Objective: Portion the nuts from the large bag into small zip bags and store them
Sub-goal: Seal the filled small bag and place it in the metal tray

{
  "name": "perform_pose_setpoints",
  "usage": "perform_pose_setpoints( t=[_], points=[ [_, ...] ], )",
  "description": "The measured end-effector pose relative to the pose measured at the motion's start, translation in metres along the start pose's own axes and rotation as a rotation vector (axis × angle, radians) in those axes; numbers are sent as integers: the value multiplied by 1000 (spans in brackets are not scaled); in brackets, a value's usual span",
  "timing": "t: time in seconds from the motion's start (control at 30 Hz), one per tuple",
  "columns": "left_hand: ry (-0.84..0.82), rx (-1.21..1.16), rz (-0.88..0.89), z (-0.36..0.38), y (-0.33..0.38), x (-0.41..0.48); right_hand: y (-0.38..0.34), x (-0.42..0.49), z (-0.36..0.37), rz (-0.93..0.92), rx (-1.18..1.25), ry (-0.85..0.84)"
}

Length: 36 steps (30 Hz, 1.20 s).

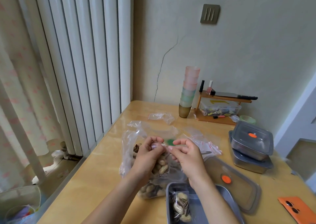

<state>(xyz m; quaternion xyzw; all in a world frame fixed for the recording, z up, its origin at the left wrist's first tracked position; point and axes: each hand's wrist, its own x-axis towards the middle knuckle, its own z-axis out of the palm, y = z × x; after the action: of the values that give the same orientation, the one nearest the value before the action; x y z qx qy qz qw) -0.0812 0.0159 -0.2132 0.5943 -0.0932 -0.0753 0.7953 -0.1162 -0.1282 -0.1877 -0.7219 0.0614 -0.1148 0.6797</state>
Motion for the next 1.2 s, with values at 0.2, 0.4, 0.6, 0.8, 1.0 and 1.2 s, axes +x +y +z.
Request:
perform_pose_setpoints(
  t=[0.2, 0.4, 0.6, 0.8, 1.0, 1.2],
  points=[
    [-4, 8, 50, -2, -12, -2, 0, -6, -5, 103, -12, 14],
    [24, -51, 59, -4, -10, -4, -3, -10, -3, 181, 25, -48],
    [1, -2, 87, 0, -3, -11, -5, -15, -1, 120, 31, 21],
    [-1, -13, 107, 3, 5, -14, -9, -18, -2, 87, 28, 31],
    [25, -29, 131, 3, 7, -15, -10, -20, -3, 72, 36, -29],
    [-46, 16, 139, -3, 11, -12, -6, -17, -7, -33, -137, -23]
  ],
)
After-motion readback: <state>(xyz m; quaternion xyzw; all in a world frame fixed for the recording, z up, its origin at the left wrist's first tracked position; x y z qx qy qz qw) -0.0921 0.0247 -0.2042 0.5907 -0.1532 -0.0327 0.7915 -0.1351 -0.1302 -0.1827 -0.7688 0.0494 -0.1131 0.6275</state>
